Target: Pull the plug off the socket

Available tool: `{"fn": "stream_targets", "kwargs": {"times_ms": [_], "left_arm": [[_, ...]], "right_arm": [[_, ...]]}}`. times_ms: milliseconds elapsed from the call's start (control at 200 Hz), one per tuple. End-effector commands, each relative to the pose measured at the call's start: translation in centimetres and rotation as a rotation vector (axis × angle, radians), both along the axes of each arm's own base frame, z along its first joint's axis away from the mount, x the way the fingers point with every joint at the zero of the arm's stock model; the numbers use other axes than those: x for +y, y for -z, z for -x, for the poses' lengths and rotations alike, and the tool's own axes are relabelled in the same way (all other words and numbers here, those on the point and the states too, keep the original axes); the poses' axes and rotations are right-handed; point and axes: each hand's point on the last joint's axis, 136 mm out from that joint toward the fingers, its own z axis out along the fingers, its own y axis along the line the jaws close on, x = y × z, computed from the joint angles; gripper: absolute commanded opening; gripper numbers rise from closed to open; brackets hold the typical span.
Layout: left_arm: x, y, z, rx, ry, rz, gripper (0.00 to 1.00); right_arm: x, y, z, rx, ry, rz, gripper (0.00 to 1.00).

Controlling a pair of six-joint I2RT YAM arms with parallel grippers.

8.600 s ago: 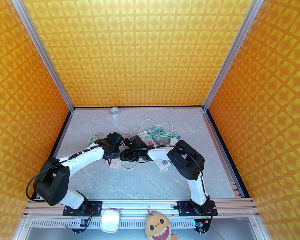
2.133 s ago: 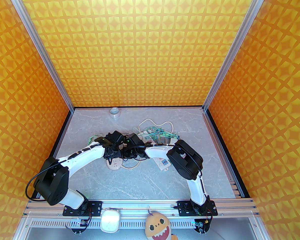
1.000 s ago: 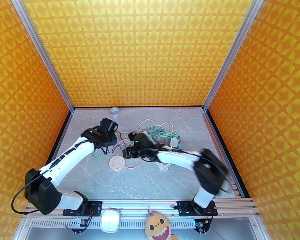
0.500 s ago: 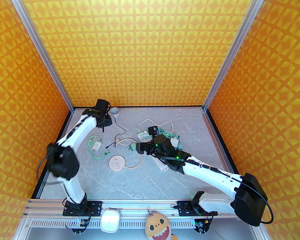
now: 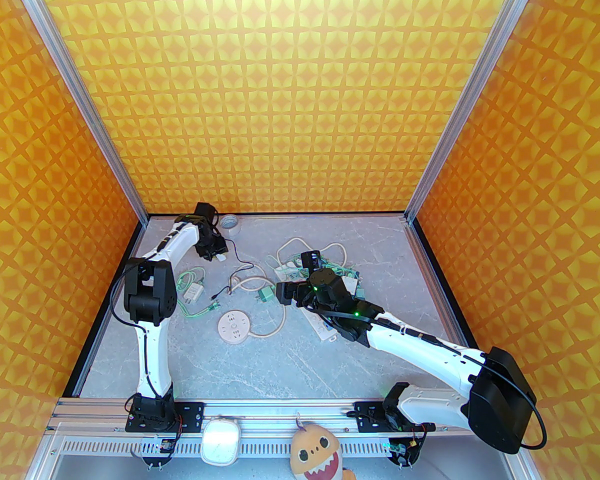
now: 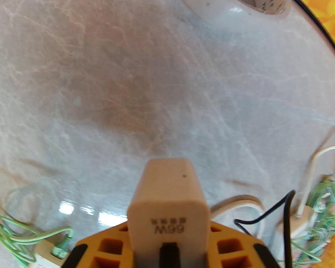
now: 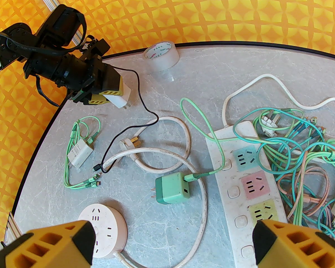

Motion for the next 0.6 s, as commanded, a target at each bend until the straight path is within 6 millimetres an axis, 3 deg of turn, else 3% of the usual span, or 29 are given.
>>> {"fn": "stream_targets", "kwargs": {"times_ms": [0, 360, 420, 495, 595], "left_arm": [[-0.9, -0.7, -0.3, -0.028, -0.017, 0.151, 0.08], [-0.2, 0.7, 0.0, -0.032, -0.065, 0.302, 0.17], [0.1, 0.9, 0.2, -0.027, -0.065, 0.299, 0.24], [0.4, 0.8, 0.5, -0.022, -0.059, 0.290, 0.45], [1.1, 0.7, 0.8, -0.019, -0.066, 0.288, 0.56]], "right_arm": [[-0.1, 0.0, -0.2, -0.001, 0.010, -0.019, 0.98], [0.3, 0.6, -0.3, 0.016, -0.002, -0.018, 0.99], [0.3, 0.6, -0.3, 0.017, -0.001, -0.017, 0.99], [0.2, 0.6, -0.3, 0.016, 0.000, -0.016, 0.99], [0.2, 0.6, -0.3, 0.016, 0.002, -0.017, 0.99]]}}
